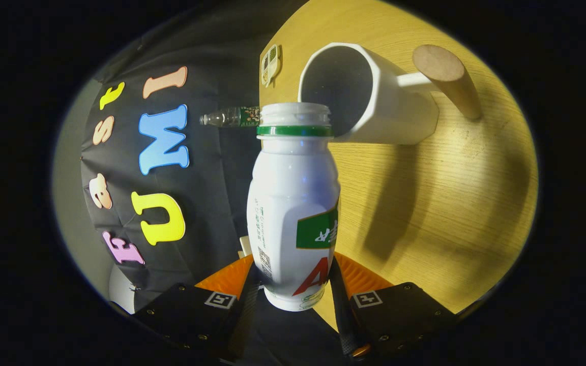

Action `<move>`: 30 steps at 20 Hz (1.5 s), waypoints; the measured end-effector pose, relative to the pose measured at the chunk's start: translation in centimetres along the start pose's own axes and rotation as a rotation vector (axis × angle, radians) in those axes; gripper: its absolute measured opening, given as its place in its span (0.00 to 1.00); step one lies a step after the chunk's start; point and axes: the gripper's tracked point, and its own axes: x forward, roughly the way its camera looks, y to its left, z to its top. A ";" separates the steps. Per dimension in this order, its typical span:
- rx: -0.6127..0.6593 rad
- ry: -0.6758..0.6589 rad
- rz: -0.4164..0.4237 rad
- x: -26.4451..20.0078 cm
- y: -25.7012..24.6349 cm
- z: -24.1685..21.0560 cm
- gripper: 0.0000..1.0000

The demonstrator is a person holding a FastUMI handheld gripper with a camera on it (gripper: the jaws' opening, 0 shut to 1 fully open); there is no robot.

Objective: Take the bottle from table, then pour the juice into the cup, finally place the bottle on the coaster

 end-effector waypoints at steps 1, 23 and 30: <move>0.006 0.002 -0.001 -0.1 0.0 0.1 0.69; 0.130 0.059 0.007 -0.4 1.2 -0.6 0.69; 0.154 0.063 0.015 -0.5 1.6 -0.5 0.69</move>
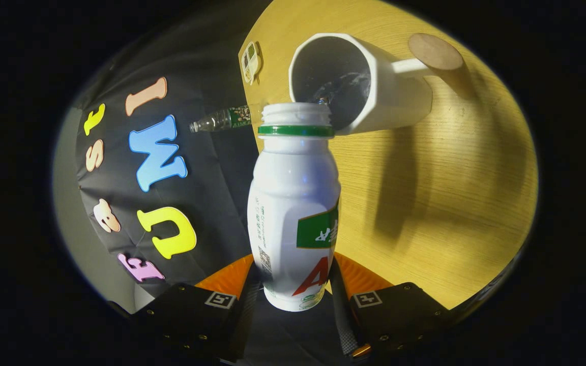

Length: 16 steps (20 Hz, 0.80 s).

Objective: Take the bottle from table, then pour the juice into the cup, finally place the bottle on the coaster

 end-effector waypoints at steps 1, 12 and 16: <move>0.003 0.001 0.001 0.0 0.0 0.0 0.69; 0.061 0.019 0.030 -0.5 1.0 0.2 0.69; 0.068 0.021 0.030 -0.9 1.2 0.5 0.69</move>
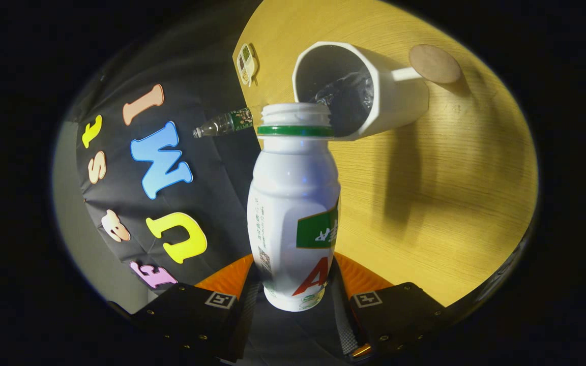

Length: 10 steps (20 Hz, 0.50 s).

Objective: Take the bottle from table, then pour the juice into the cup, finally place the bottle on the coaster

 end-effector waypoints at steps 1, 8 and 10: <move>0.007 0.001 0.002 -0.1 0.1 0.2 0.69; 0.041 0.027 0.021 -0.8 0.9 -0.1 0.69; 0.056 0.035 0.025 -1.1 1.2 0.1 0.69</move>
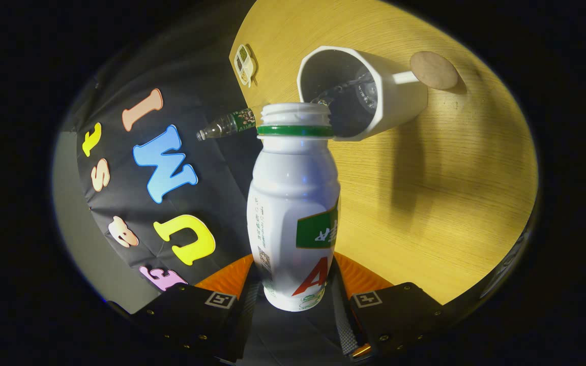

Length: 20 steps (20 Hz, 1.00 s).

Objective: Take the bottle from table, then pour the juice into the cup, finally place the bottle on the coaster

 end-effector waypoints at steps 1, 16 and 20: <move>0.008 -0.002 0.001 -0.1 0.2 0.1 0.69; 0.058 0.019 -0.011 -0.4 0.7 0.8 0.69; 0.077 0.034 -0.014 -0.6 0.5 0.6 0.69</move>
